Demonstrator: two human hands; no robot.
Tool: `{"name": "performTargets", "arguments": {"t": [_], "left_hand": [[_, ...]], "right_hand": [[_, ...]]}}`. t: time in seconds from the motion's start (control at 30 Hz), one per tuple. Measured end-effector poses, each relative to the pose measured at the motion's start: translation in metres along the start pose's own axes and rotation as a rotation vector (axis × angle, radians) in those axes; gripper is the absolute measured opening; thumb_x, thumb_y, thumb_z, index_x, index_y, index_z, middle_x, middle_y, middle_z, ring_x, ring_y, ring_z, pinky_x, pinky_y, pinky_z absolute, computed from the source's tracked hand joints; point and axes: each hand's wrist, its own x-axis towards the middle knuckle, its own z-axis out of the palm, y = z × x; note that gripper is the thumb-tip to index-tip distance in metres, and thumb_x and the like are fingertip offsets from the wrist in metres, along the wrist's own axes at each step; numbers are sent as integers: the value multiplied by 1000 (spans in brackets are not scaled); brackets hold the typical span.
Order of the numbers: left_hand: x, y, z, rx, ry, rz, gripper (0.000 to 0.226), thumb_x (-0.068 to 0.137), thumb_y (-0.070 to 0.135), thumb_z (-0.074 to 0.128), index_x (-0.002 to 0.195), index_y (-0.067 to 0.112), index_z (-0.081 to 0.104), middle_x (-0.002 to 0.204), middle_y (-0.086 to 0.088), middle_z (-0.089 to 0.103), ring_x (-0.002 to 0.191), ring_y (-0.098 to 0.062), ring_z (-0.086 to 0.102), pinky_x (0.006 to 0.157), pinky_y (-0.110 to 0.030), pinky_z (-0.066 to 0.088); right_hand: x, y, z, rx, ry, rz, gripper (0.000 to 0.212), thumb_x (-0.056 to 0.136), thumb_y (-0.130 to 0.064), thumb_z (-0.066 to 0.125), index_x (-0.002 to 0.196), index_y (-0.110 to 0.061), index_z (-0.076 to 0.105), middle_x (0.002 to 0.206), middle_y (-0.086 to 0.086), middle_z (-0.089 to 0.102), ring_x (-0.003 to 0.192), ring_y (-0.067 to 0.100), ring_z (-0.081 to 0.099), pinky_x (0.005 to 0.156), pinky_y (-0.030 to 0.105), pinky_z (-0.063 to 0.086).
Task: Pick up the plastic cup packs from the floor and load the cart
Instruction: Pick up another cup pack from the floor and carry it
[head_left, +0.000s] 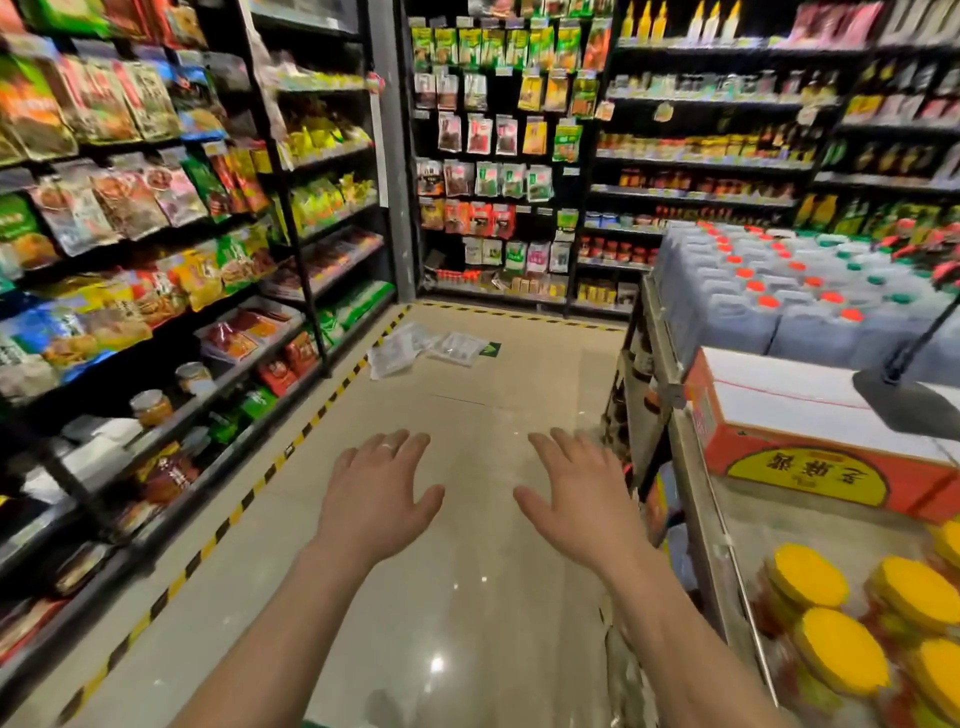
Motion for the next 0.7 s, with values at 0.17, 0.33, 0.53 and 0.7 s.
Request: {"name": "performTargets", "arguments": {"t": [0.17, 0.33, 0.53, 0.7], "left_hand": [[119, -61, 23, -9, -8, 9, 71, 84, 61, 33, 148, 30, 31, 151, 3, 38, 138, -19, 33, 108, -40, 30], [253, -121, 37, -20, -59, 40, 75, 81, 62, 27, 148, 29, 29, 151, 5, 37, 138, -17, 33, 110, -37, 32], [398, -170, 54, -25, -66, 99, 71, 83, 60, 33, 146, 27, 34, 148, 3, 42, 135, -19, 38, 108, -39, 34], [505, -193, 82, -37, -43, 104, 85, 73, 65, 16, 145, 26, 38, 145, 2, 45, 133, -20, 40, 105, -38, 36]], "right_hand": [[125, -4, 27, -31, -13, 6, 66, 94, -54, 41, 151, -29, 23, 160, 1, 21, 148, 26, 11, 118, 45, 11], [270, -25, 48, -30, -50, 42, 66, 93, -55, 39, 151, -28, 22, 159, 1, 22, 148, 25, 11, 117, 43, 14], [416, -26, 63, -8, -37, 81, 66, 94, -55, 40, 151, -30, 21, 160, 1, 21, 148, 25, 10, 119, 43, 13], [527, -8, 87, -6, -37, 73, 65, 94, -55, 39, 151, -29, 22, 159, 1, 21, 148, 25, 10, 116, 43, 14]]}}
